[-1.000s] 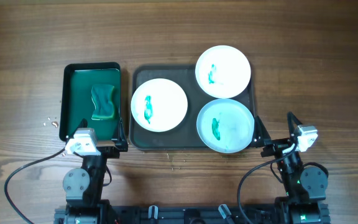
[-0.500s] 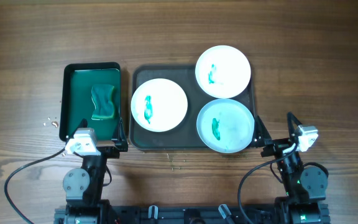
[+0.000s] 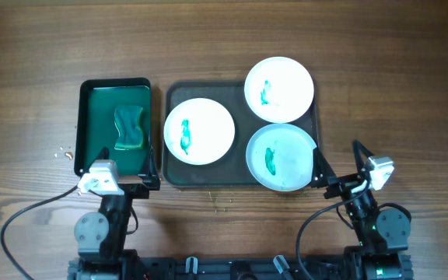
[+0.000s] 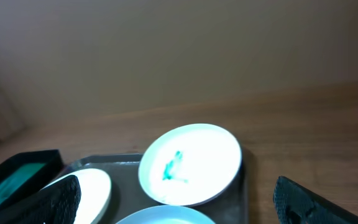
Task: Clean dirty plates on tray and stack at the side
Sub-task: 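Move left gripper to the sponge and right gripper to the left plate rim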
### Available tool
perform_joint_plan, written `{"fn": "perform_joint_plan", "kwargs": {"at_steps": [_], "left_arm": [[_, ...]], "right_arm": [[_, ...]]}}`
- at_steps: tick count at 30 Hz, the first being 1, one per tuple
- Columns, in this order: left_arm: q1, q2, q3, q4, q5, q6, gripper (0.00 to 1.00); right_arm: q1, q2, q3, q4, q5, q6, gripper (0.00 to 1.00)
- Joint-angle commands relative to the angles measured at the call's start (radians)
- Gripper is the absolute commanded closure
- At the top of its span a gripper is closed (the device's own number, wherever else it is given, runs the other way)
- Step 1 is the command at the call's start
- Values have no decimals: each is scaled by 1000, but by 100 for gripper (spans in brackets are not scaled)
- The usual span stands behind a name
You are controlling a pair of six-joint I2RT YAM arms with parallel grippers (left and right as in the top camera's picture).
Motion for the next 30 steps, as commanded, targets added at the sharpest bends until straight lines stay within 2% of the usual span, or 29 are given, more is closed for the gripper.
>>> {"fn": "perform_joint_plan", "kwargs": {"at_steps": [1,7,11,15,19,21,24,27,30], "left_arm": [[-4,42,137,-95,38,-10,0],[-4,239,381,-309,37,-7,0],[-4,460,578,-435,38,-5,0],[-4,657,768,-598,29,-5,0],[-4,859,980,-819,-67,-4,0],[-4,940,1071,-917,-67,43,0],[-4,1070,1226,-1082,-59,66,0],[-4,1188,1349,-1183,81,66,0],[-4,1245,1363,-1150,251,66,0]], "right_arm": [[3,2,60,-19,-86,4,0],[3,63,174,-146,-135,7,0],[3,184,297,-223,-138,0,0],[3,384,478,-351,-166,-2,0],[3,624,695,-501,-257,-25,0],[3,748,822,-626,-290,-47,0],[3,973,1073,-900,-295,-109,0],[3,1209,1331,-1170,-288,-183,0],[3,1342,1423,-1197,-292,-186,0]]}}
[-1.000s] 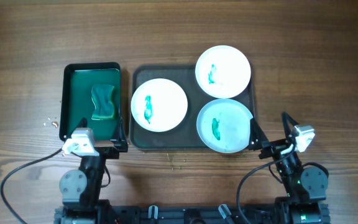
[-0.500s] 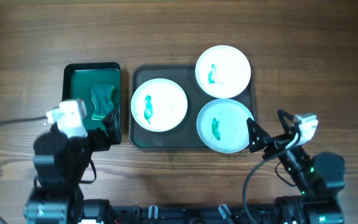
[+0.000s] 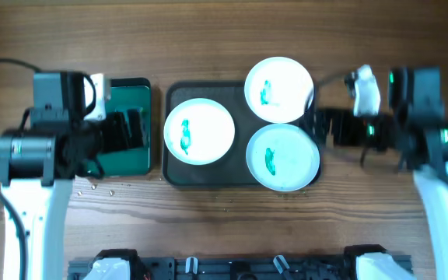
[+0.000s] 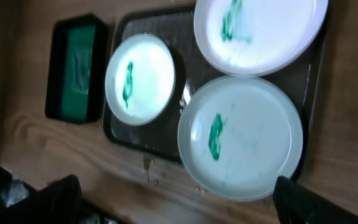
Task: Clean dirty plates on tray and stack at the side
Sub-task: 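Move left gripper to the sponge and right gripper to the left plate rim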
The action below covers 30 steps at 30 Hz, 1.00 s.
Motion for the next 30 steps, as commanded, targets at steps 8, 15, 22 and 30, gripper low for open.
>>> {"fn": "perform_joint_plan", "kwargs": {"at_steps": [8,15,22,30], "left_arm": [[-3,126,32,66,209,23,0],[-3,157,32,51,-6,-129,3],[-1,216,31,23,-118,-286,6],[0,300,31,21,-132,-289,7]], "right_arm": [[73,331,80,231,-134,43,14],[343,494,80,398,113,233,27],[494,640,80,506,214,299,44],[507,753,80,497,322,361,61]]}}
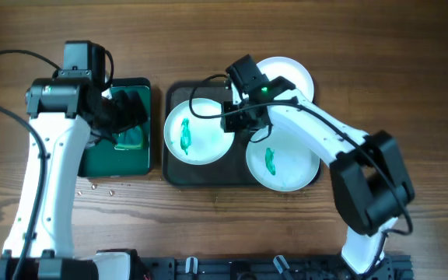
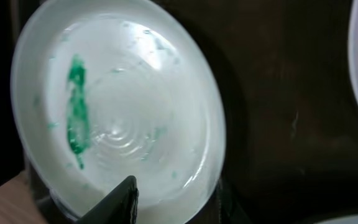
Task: Clean dirty plates on tray and stack at the side
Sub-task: 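Move left gripper to the sponge and right gripper to the left plate rim, then grasp the green-yellow sponge with the left gripper and lift it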
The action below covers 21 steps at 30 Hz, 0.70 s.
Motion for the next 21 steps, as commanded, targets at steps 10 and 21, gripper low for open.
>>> {"fn": "perform_joint_plan", "kwargs": {"at_steps": [10,21], "left_arm": [[11,69,15,11,-66,-21,7],[29,161,-13,43,-84,-3,17]], "right_arm": [[-3,109,14,18,53,40,89],[-3,117,14,21,56,40,96]]}}
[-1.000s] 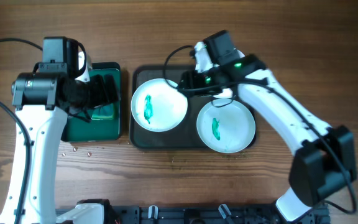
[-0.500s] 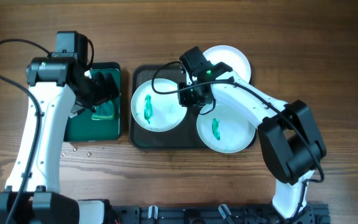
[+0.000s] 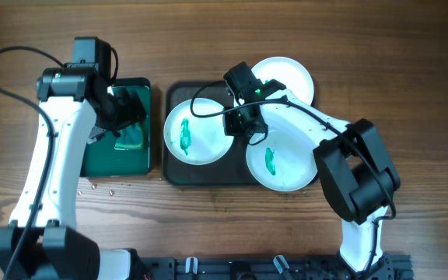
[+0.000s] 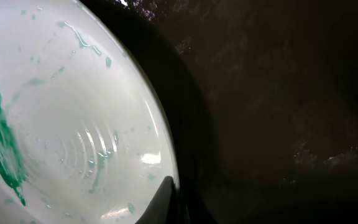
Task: Clean dirty plates on tray and stack at the side
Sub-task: 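Grasp the green-yellow sponge with the left gripper and lift it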
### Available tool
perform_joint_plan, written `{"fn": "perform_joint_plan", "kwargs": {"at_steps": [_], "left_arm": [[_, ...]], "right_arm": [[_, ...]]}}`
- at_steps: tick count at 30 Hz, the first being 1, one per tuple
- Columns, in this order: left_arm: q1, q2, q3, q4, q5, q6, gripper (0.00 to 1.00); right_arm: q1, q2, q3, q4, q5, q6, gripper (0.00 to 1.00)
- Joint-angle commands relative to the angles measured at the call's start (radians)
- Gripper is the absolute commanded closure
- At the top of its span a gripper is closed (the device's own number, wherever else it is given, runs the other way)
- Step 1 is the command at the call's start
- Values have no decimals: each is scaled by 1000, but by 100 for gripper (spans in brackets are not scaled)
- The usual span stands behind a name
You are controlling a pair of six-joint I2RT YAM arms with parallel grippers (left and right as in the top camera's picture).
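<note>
Three white plates smeared with green lie on a dark tray [image 3: 236, 169]: a left plate [image 3: 195, 132], a far right plate [image 3: 285, 84] and a near right plate [image 3: 282, 159]. My right gripper [image 3: 238, 124] is down at the left plate's right rim. In the right wrist view one fingertip [image 4: 165, 194] lies just inside that rim [image 4: 169, 143], the other is lost against the dark tray [image 4: 260, 93], and the jaws look pinched on the rim. My left gripper [image 3: 124, 113] hangs over a green sponge [image 3: 131, 138] in the green bin [image 3: 98, 155]; its jaw state is unclear.
The green bin stands left of the tray on the wooden table. Small crumbs [image 3: 99, 187] lie in front of the bin. Cables run from both arms across the table's left part and over the tray.
My right gripper has come lower onto the left plate's right rim, and its fingers stand closer together. The left gripper has shifted slightly over the sponge in the bin.
Both arms were folded at the table's near edge, with the plates and sponge untouched. Then both were raised, the left over the bin, the right beside the tray. Then the right gripper straddled the left plate's rim, open, and now pinches it.
</note>
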Motion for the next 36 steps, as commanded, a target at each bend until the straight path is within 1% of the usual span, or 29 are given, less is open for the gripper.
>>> {"fn": "perform_joint_plan", "kwargs": {"at_steps": [1,5,6,9,11,14,15,16,17,19,22,23,29,34,35,36], "left_arm": [[28,80,-12,31,-23,28,18],[66,174,-12,86,-12,132,27],[82,208,-12,103,0,169,32],[101,274,-12,140,15,187,37],[106,321,-12,167,55,227,42],[105,383,-12,196,64,229,54],[105,394,-12,201,69,229,57],[106,419,-12,214,85,241,62],[106,437,-12,222,105,252,64],[105,462,-12,229,111,251,80],[105,476,-13,233,111,250,87],[105,476,-13,241,111,250,96],[105,470,-9,249,111,250,96],[105,370,96,129,114,250,96],[105,345,119,106,128,250,96],[105,315,145,82,173,245,96]], "right_arm": [[-2,26,14,5,13,3,96],[-2,26,14,6,13,2,96],[-2,26,14,6,13,2,96],[-2,26,14,8,13,-1,96],[-2,26,14,9,14,-2,96],[-2,26,14,9,14,-1,96],[-2,26,14,9,14,-2,96],[-2,26,14,9,15,-1,96],[-2,26,14,9,17,-2,96],[-2,26,14,9,17,-2,96],[-2,26,14,9,17,-1,96],[-2,26,14,8,17,-2,96],[-2,26,15,8,17,-2,96],[-6,16,20,11,-10,-2,96],[-8,13,20,14,-34,-2,96],[-10,12,20,16,-51,-1,96]]}}
